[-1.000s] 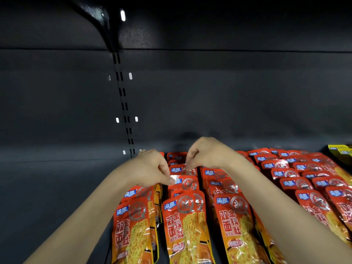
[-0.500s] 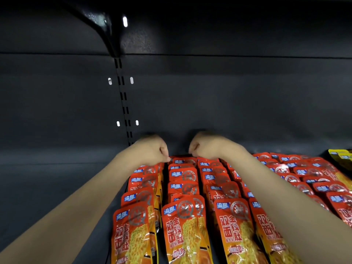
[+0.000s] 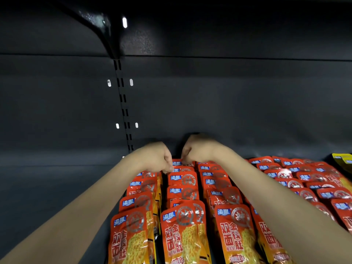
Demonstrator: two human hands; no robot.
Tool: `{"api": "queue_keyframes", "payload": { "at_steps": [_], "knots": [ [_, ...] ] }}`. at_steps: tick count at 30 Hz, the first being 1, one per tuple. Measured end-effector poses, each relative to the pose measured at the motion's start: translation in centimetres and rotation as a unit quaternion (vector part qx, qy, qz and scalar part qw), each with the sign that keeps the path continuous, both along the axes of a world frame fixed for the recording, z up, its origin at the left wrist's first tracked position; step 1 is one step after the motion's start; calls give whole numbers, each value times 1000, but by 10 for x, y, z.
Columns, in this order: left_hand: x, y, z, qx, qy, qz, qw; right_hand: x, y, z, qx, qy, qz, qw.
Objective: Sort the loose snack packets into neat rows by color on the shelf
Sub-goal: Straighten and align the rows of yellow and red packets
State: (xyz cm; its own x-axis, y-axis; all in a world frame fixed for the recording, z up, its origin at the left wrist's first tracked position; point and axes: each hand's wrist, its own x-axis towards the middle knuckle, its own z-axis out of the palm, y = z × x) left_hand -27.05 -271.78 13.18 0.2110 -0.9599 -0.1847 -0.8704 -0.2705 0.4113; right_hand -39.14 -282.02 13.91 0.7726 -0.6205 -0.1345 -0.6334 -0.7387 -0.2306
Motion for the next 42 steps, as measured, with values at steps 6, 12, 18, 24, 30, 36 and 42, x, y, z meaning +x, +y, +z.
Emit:
{"api": "queue_keyframes", "payload": {
  "at_steps": [6, 12, 18, 24, 30, 36, 42],
  "knots": [
    [0, 0, 0, 7, 4, 13, 1000, 2, -1, 0, 2, -5, 15, 1000],
    [0, 4, 2, 10, 14, 21, 1000, 7, 0, -1, -1, -12, 30, 999],
    [-1, 7, 2, 10, 24, 32, 999, 9, -1, -4, 8, -14, 27, 1000],
    [1, 11, 4, 0, 34, 47, 998, 2, -4, -1, 14, -34, -4, 999],
    [3, 18, 14, -28, 23, 50, 998, -13, -3, 9, 3, -85, -18, 996],
    [-2, 24, 11, -31, 20, 16, 999, -30, 11, 17, 42, -53, 35, 997],
    [-9, 29, 2, -25, 10, 11, 1000, -27, 13, 6, 30, -59, 24, 997]
  ]
}}
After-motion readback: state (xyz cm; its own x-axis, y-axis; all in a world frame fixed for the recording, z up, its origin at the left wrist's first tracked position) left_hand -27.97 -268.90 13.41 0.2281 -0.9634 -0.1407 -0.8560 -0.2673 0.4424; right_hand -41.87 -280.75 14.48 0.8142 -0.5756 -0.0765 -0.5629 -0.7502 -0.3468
